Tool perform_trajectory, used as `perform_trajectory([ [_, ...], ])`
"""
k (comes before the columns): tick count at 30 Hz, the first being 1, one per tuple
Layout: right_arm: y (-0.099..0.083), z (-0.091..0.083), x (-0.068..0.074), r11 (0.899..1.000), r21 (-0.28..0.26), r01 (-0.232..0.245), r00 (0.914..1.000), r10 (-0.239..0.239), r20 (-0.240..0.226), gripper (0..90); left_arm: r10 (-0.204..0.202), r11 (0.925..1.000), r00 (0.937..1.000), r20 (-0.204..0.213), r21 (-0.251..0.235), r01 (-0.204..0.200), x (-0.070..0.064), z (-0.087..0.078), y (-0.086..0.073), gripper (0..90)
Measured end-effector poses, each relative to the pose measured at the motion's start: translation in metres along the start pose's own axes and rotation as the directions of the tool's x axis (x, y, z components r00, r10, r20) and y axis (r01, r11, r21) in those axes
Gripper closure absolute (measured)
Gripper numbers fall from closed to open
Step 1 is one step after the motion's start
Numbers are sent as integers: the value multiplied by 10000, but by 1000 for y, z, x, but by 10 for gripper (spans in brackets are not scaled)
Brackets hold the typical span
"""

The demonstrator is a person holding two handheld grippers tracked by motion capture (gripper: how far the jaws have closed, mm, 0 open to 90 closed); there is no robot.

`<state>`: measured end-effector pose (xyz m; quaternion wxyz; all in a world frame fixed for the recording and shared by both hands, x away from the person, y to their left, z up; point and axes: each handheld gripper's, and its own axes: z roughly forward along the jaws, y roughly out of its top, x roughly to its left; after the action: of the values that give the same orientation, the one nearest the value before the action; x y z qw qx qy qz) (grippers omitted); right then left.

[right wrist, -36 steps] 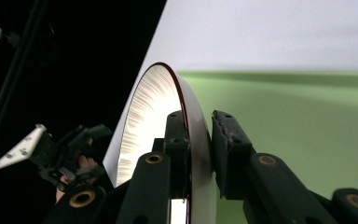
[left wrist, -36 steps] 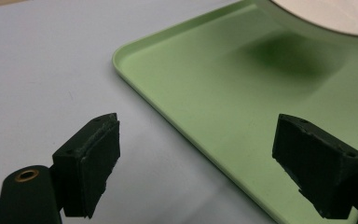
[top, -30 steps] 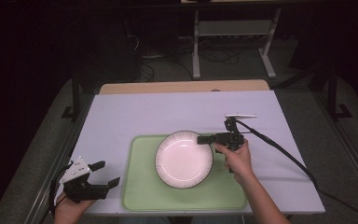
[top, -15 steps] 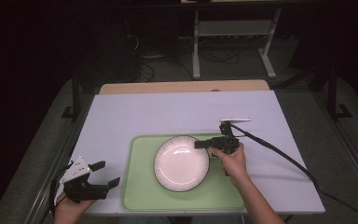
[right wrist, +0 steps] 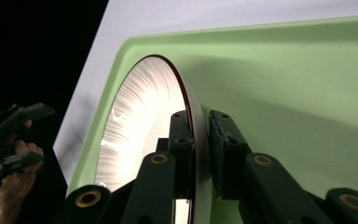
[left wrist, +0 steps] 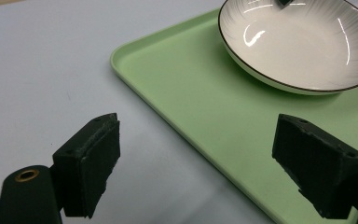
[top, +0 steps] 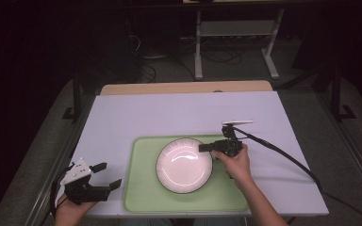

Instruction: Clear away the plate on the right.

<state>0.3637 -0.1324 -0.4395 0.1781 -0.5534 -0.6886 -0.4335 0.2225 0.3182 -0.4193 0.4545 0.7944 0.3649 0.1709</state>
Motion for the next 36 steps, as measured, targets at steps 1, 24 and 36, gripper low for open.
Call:
perform_trajectory([
  [1, 0, 0, -1, 10000, 11, 48, 10000, -48, 53, 796, 4, 10000, 10000, -6, 8, -4, 0, 0, 0, 149],
  [24, -13, -1, -10, 9996, 135, 265, 9978, -273, 604, 825, 43, 10000, 10000, 23, 56, -43, 0, 1, 0, 149],
  [36, -19, -3, -14, 9993, 138, 341, 9968, -351, 719, 826, 84, 9999, 10000, 32, 98, -84, -1, 2, 0, 149],
])
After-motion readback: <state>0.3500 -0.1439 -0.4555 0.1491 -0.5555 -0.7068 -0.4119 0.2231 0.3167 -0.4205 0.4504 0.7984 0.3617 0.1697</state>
